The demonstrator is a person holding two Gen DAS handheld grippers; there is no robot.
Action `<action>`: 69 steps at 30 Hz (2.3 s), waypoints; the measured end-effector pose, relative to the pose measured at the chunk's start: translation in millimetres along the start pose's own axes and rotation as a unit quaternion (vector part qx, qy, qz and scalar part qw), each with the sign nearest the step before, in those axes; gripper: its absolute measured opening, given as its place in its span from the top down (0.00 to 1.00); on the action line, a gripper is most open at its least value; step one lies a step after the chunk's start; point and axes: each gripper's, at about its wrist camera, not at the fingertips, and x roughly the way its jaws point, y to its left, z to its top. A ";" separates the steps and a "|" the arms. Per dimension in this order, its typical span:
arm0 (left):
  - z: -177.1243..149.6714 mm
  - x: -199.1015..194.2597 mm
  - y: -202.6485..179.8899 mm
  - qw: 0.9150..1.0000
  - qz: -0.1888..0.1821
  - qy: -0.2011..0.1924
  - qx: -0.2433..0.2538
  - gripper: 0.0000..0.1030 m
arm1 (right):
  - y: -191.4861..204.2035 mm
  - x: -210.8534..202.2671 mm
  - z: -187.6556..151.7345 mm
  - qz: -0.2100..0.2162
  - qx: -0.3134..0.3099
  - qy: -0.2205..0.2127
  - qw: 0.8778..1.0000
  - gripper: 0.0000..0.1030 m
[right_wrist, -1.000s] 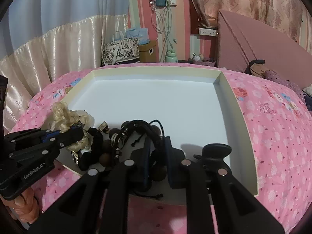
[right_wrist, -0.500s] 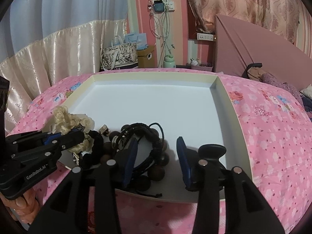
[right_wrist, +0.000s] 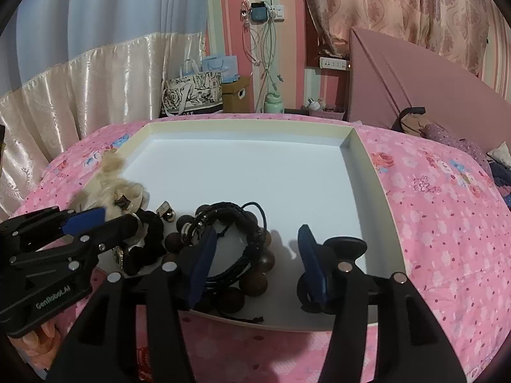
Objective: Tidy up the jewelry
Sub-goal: 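Open both grippers to release the scrunchie and leather bracelet in the tray, then move both grippers back to the remaining jewelry on the bedspread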
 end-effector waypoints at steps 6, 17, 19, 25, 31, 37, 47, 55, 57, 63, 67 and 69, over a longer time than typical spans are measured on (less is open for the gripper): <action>0.4 -2.5 0.0 1.000 0.004 -0.006 0.002 0.59 | 1.0 0.7 -0.6 0.000 -0.001 0.001 1.000 0.47; 1.3 -3.9 1.7 1.000 0.006 -0.008 0.002 0.57 | 1.0 0.5 -0.9 -0.001 -0.001 0.000 1.000 0.47; 1.3 -4.0 1.7 1.000 0.007 -0.008 0.002 0.57 | 0.8 0.5 -0.8 -0.002 0.000 0.000 1.000 0.47; 0.4 -7.7 2.1 1.000 0.014 -0.015 0.003 0.54 | -1.1 -2.9 -1.1 -0.006 0.004 -0.008 1.000 0.47; -0.1 -13.0 3.6 1.000 0.018 -0.025 0.002 0.53 | 0.4 -5.3 -0.9 -0.005 0.000 -0.011 1.000 0.47; 10.9 -38.6 1.9 0.997 0.025 -0.067 0.005 0.48 | 3.2 -11.6 2.3 -0.009 -0.005 -0.019 1.000 0.46; 21.6 -58.0 8.9 0.998 0.028 -0.057 -0.021 0.42 | 5.0 -31.6 10.1 0.012 0.010 -0.017 1.000 0.41; -10.2 -79.5 19.3 0.998 0.048 -0.041 -0.002 0.38 | 1.5 -61.5 -17.2 0.005 0.005 -0.013 1.000 0.40; -20.0 -87.9 22.5 0.998 0.054 -0.039 -0.004 0.37 | 1.2 -68.4 -24.4 0.004 0.005 -0.012 1.000 0.40; -53.6 -108.5 26.0 0.997 0.067 -0.034 -0.007 0.37 | -5.5 -87.7 -53.7 0.000 0.017 -0.012 1.000 0.40; -73.9 -119.1 24.5 0.996 0.077 -0.044 -0.004 0.37 | -7.7 -98.0 -69.0 -0.011 0.015 -0.015 1.000 0.40; -80.3 -124.2 23.8 0.995 0.082 -0.052 -0.005 0.37 | -7.4 -100.9 -74.7 -0.014 0.013 -0.017 1.000 0.40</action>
